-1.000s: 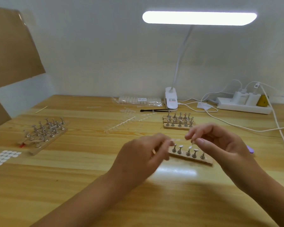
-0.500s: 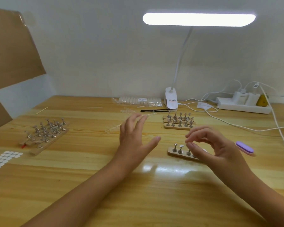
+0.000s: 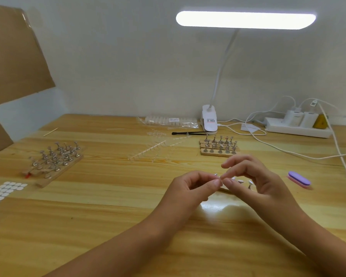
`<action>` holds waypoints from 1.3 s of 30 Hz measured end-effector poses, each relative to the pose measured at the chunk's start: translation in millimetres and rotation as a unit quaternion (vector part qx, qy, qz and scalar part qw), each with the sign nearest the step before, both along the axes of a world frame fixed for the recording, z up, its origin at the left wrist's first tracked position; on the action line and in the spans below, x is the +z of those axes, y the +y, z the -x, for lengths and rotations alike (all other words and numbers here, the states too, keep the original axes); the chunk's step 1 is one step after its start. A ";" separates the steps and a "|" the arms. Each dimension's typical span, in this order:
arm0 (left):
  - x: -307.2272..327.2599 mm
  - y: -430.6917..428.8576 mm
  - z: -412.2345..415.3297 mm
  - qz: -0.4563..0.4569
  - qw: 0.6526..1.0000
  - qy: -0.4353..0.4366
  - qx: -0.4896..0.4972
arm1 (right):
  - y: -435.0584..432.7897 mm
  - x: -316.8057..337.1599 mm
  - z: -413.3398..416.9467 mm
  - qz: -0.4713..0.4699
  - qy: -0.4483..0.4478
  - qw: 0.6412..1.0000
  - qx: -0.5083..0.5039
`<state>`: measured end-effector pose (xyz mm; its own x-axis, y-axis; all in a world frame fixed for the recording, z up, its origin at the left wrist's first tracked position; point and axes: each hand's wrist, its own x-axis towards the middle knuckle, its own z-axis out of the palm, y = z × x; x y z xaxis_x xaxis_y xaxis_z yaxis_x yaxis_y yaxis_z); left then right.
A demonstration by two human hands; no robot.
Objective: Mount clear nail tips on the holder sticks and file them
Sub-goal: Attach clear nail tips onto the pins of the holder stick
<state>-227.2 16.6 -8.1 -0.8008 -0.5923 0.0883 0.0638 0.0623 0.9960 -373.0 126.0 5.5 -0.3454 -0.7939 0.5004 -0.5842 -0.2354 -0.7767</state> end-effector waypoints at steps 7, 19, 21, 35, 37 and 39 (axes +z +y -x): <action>-0.8 -0.1 2.5 -0.007 1.000 0.008 -0.024 | -1.5 -2.6 -0.4 0.015 0.100 0.995 -0.020; -6.3 -19.4 5.8 0.328 0.937 -0.107 0.061 | 0.2 -4.7 10.0 -0.009 0.169 0.983 -0.069; -10.0 -25.9 9.0 0.435 0.880 -0.182 0.059 | -0.8 -4.4 12.5 -0.021 0.156 0.984 -0.080; -17.2 -20.1 4.6 0.534 0.815 -0.214 0.064 | -3.0 -10.3 19.9 -0.069 0.164 0.979 -0.095; -16.7 -20.5 5.9 0.523 0.822 -0.217 0.065 | -3.2 -11.4 18.0 -0.077 0.172 0.977 -0.098; -16.9 -21.5 6.4 0.505 0.833 -0.215 0.064 | -3.7 -12.0 16.4 -0.085 0.179 0.975 -0.104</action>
<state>-233.5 -4.9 -25.0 -0.8230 -0.4728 0.3148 -0.3577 0.8620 0.3592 -389.3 122.3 -6.5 -0.3354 -0.8075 0.4852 -0.8461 0.0317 -0.5322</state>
